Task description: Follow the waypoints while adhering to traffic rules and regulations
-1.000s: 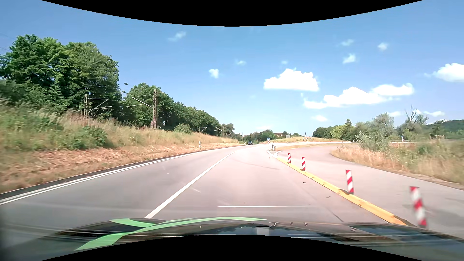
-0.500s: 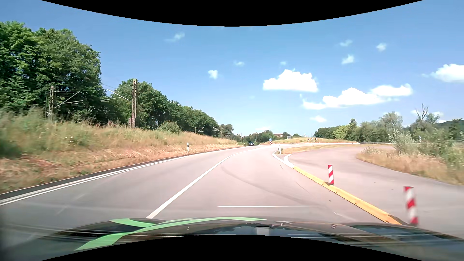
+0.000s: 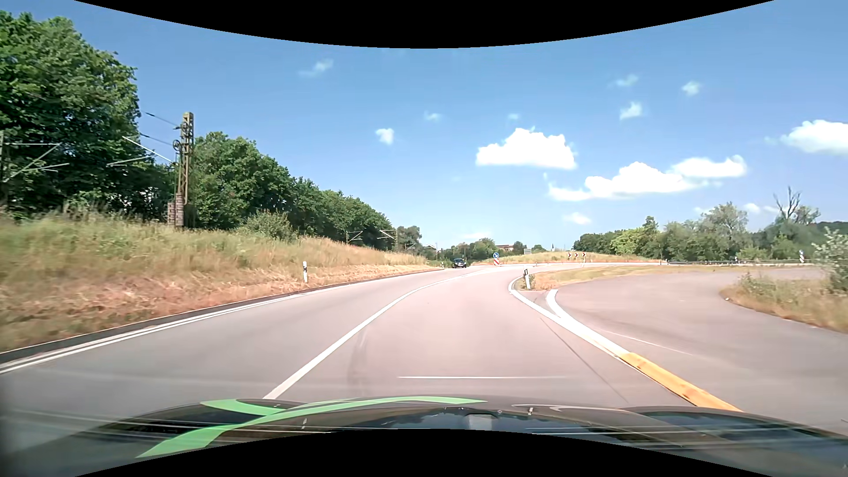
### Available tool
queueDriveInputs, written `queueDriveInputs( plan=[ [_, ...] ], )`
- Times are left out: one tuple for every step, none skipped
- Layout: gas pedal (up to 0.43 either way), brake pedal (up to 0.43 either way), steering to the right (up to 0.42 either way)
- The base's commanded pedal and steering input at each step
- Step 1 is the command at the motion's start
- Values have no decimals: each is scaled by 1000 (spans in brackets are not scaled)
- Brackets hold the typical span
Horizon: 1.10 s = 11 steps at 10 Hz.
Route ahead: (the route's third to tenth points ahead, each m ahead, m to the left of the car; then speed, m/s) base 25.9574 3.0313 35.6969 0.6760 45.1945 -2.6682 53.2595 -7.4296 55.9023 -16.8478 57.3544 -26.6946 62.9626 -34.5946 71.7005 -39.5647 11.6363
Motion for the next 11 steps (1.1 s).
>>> queueDriveInputs(
  plan=[
    [87,0,16],
    [87,0,16],
    [87,0,16],
    [87,0,17],
    [87,0,21],
    [98,0,26],
    [98,0,31],
    [98,0,31],
    [87,0,31],
    [67,0,32],
    [39,0,33]
  ],
)
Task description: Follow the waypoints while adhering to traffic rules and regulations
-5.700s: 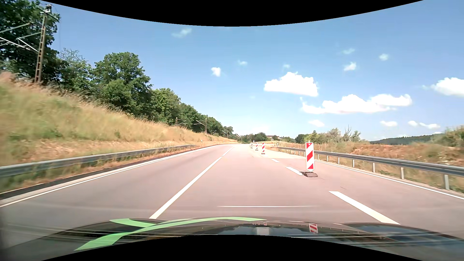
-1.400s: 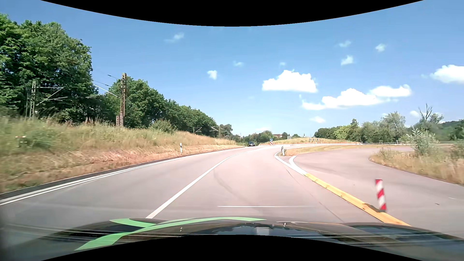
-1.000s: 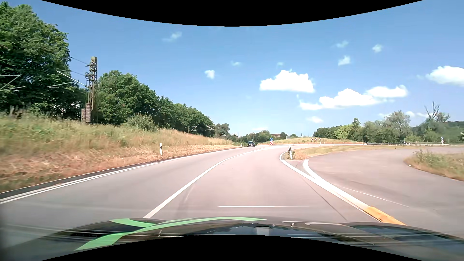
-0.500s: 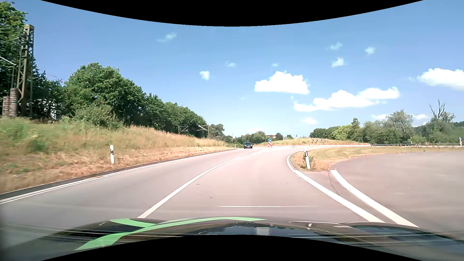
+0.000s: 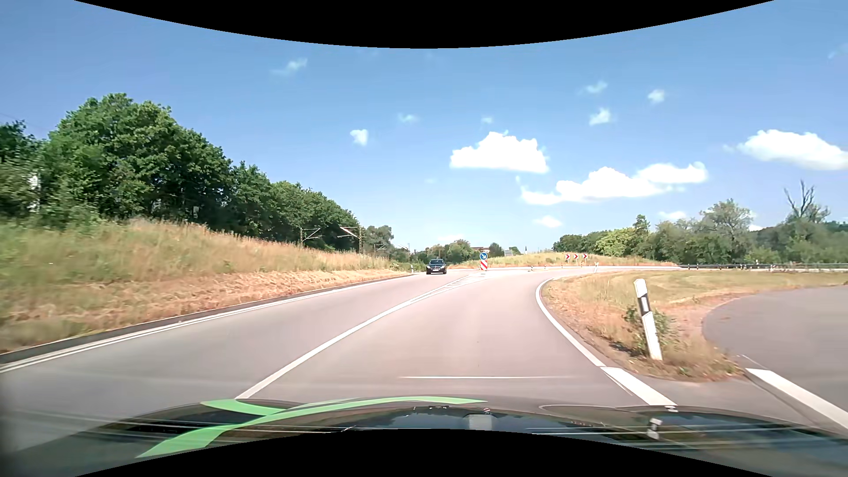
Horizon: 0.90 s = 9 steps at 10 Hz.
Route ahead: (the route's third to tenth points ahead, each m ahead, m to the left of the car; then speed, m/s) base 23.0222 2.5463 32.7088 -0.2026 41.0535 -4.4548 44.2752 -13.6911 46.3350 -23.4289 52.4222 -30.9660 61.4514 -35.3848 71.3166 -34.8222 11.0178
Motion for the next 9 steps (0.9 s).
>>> queueDriveInputs(
  plan=[
    [39,0,34],
    [39,0,34],
    [39,0,36],
    [39,0,41],
    [39,0,47],
    [39,0,52],
    [39,0,52],
    [47,0,52],
    [59,0,52]
  ],
)
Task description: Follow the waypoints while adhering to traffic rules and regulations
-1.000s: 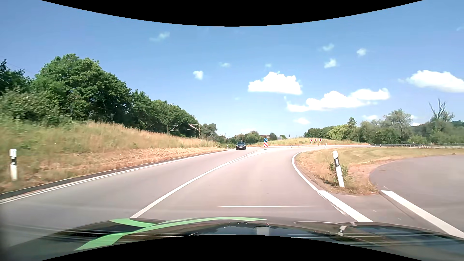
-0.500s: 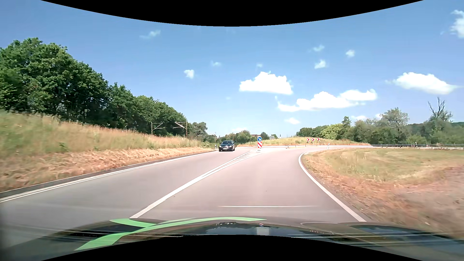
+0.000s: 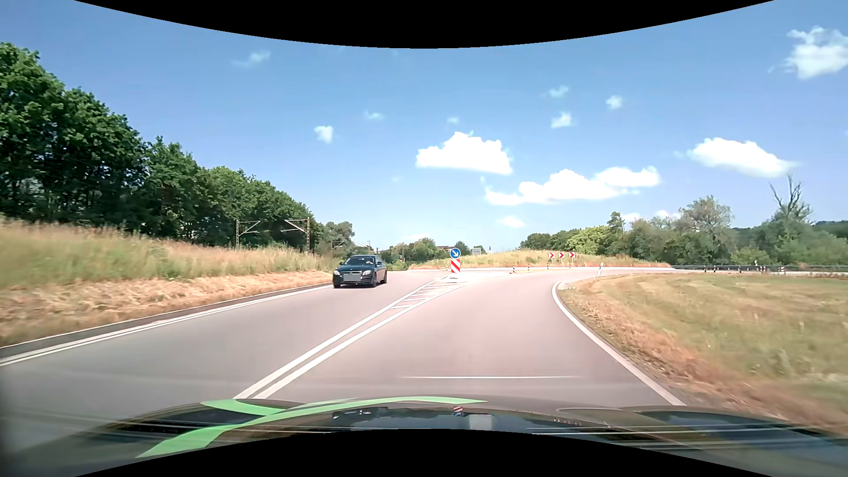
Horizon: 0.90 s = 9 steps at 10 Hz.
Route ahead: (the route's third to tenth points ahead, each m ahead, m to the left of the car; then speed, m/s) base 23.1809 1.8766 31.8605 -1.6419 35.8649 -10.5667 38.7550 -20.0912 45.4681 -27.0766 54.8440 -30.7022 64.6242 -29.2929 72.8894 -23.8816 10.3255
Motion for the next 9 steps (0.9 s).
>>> queueDriveInputs(
  plan=[
    [67,0,53],
    [79,0,52],
    [87,0,52],
    [98,0,53],
    [98,0,52],
    [98,0,52],
    [98,0,52],
    [98,0,53],
    [79,0,56]
  ],
)
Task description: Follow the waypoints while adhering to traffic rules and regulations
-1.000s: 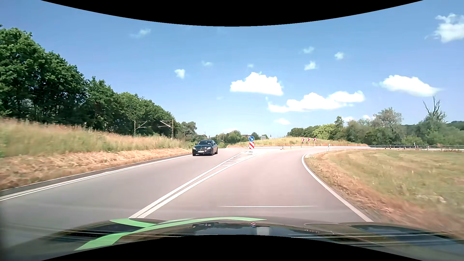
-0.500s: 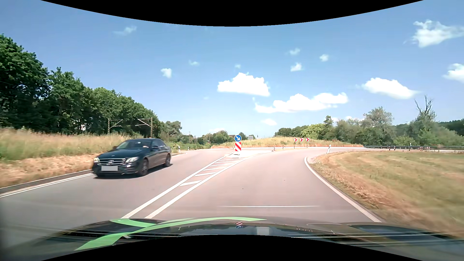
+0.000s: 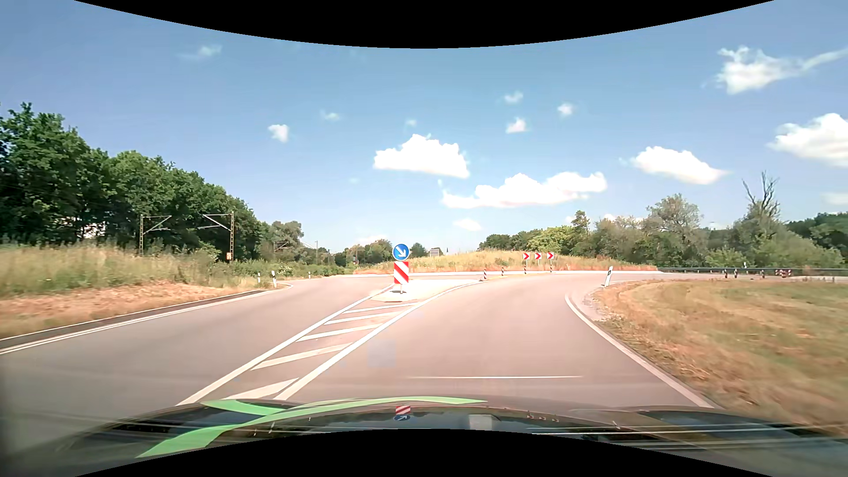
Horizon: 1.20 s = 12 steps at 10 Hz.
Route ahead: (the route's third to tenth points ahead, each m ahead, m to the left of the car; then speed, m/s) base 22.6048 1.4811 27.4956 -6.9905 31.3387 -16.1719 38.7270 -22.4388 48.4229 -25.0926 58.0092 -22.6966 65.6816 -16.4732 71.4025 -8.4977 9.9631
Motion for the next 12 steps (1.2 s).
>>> queueDriveInputs(
  plan=[
    [79,0,64],
    [47,0,71],
    [28,0,78],
    [28,0,83],
    [28,0,91],
    [28,0,97],
    [28,0,100],
    [28,0,103],
    [28,0,111],
    [28,0,120],
    [28,0,131],
    [28,0,140]
  ],
)
